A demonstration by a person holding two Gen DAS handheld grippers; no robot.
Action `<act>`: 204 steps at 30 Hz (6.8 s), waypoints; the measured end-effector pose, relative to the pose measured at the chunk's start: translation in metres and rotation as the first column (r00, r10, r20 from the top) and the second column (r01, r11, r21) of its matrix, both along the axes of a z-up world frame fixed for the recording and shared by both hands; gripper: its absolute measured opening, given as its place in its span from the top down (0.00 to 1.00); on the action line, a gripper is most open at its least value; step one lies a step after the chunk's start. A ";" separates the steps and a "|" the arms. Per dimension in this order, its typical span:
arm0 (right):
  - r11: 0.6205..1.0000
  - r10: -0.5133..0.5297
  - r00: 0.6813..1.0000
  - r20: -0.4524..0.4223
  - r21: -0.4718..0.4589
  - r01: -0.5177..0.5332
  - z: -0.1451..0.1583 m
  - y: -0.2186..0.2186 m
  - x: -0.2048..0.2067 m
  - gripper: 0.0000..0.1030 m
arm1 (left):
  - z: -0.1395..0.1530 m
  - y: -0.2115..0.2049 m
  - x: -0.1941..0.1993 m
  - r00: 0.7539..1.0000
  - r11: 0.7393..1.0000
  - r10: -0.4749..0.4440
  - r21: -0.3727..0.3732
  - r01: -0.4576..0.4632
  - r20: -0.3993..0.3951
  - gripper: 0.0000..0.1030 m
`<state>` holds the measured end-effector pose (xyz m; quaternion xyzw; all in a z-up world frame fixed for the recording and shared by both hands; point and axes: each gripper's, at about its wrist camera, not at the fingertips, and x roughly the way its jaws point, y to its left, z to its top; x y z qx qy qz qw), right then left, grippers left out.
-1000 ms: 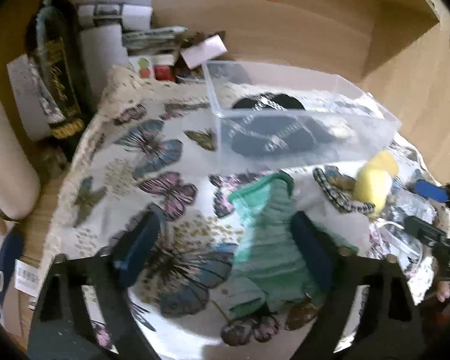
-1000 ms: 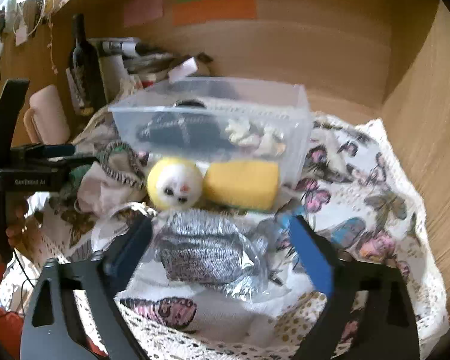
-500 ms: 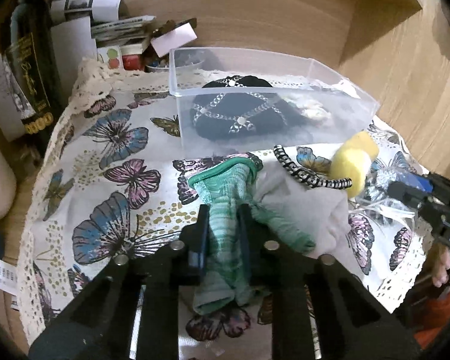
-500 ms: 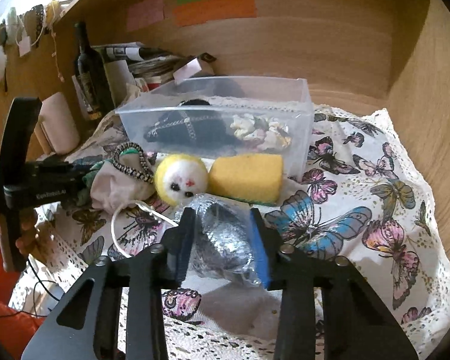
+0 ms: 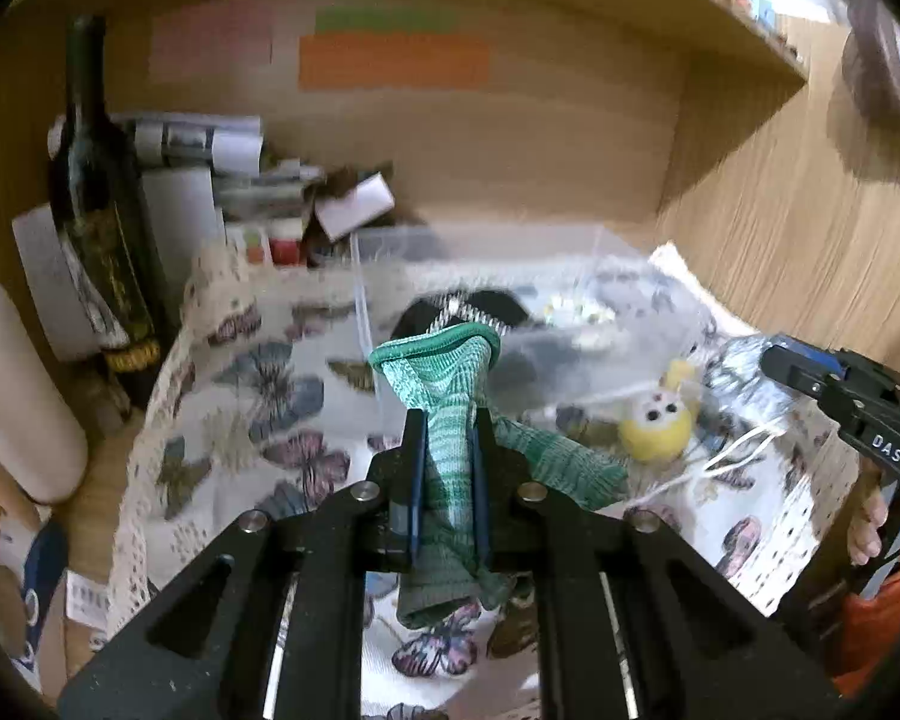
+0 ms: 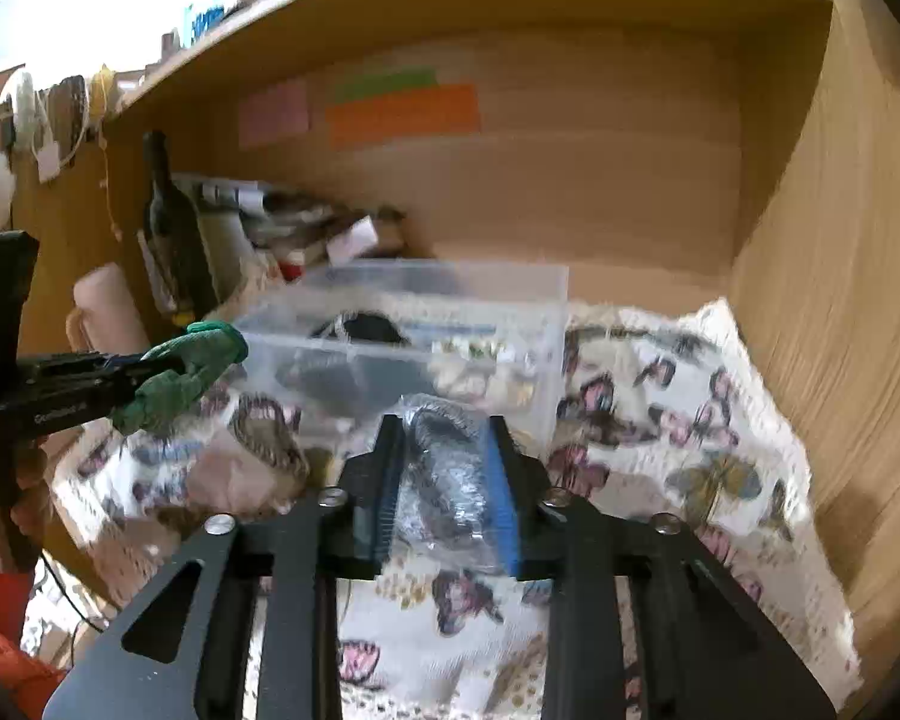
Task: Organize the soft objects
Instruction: 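Lower the sock into the clear box with the left tool while the right tool releases the foil bag inside, then grasp the beaded bracelet with the left tool while the right tool grasps the yellow sponge, then drop the bracelet into the clear box with the left tool while the right tool releases the sponge inside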
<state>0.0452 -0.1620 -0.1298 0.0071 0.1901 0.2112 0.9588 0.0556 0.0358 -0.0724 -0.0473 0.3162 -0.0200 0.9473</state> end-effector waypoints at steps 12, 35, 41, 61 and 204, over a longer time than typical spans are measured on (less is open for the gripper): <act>1.000 -0.006 0.999 -0.049 -0.012 0.005 0.000 -0.007 0.011 0.71 | 0.027 0.007 0.015 0.994 1.000 0.028 -0.013 -0.027 0.103 0.88; 1.000 0.011 0.991 -0.133 -0.008 -0.012 -0.040 -0.017 0.012 0.71 | 0.037 0.004 0.025 0.987 0.999 0.035 -0.007 -0.035 0.154 0.87; 1.000 -0.018 1.000 -0.004 0.018 0.018 0.000 -0.019 0.010 0.71 | 0.042 0.007 0.035 0.985 0.999 0.041 -0.007 -0.040 0.168 0.87; 0.999 0.037 0.997 0.067 -0.019 -0.036 0.036 0.027 0.073 0.71 | 0.003 0.016 0.126 0.998 0.998 0.057 -0.006 -0.057 -0.001 0.87; 0.917 0.338 0.903 -0.264 -0.124 -0.379 -0.046 0.120 0.048 0.23 | 0.020 0.014 0.001 0.984 0.995 0.089 0.027 -0.094 0.151 0.04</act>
